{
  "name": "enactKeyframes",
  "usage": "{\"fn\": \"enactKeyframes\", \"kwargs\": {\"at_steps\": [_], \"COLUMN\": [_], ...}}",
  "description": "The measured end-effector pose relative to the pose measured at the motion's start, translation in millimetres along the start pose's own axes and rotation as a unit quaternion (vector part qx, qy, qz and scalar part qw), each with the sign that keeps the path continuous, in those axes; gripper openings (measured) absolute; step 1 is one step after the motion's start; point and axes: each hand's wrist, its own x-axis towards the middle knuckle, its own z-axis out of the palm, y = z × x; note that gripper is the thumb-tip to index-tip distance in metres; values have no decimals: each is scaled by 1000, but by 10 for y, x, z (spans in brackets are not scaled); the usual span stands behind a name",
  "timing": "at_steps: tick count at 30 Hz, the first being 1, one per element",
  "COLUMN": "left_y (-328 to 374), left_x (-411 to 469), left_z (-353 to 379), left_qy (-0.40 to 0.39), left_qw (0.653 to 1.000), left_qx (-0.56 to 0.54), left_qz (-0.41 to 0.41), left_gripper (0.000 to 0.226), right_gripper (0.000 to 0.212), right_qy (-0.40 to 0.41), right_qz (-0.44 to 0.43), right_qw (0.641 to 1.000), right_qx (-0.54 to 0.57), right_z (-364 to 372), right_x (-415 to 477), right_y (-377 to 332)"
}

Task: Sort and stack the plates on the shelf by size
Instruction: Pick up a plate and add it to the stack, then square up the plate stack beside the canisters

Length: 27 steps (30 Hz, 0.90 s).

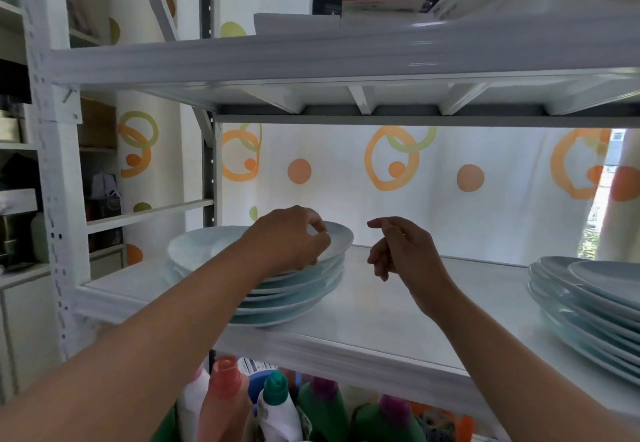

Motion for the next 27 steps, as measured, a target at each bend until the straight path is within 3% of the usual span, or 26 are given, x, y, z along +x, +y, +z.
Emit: {"fn": "enactKeyframes", "kwargs": {"at_steps": [5, 10, 17, 21, 27], "left_y": [382, 749, 1406, 1772, 2153], "left_x": [82, 204, 246, 308, 559], "left_z": [327, 609, 1177, 1523, 1867], "left_qy": [99, 140, 150, 117, 81], "left_qw": [990, 966, 881, 831, 809], "left_qx": [-76, -204, -426, -519, -563], "left_qz": [60, 76, 143, 161, 147], "left_gripper": [20, 20, 24, 26, 26], "right_gripper": [26, 26, 24, 24, 24], "right_qy": [43, 88, 147, 189, 296], "right_qz": [0, -5, -13, -25, -53], "right_qw": [999, 994, 978, 963, 922], "right_qx": [-23, -63, -145, -189, -245], "right_z": [-259, -627, -1141, -1467, -2039], "right_x": [-169, -341, -534, -634, -783], "right_y": [-114, -273, -417, -464, -542]}}
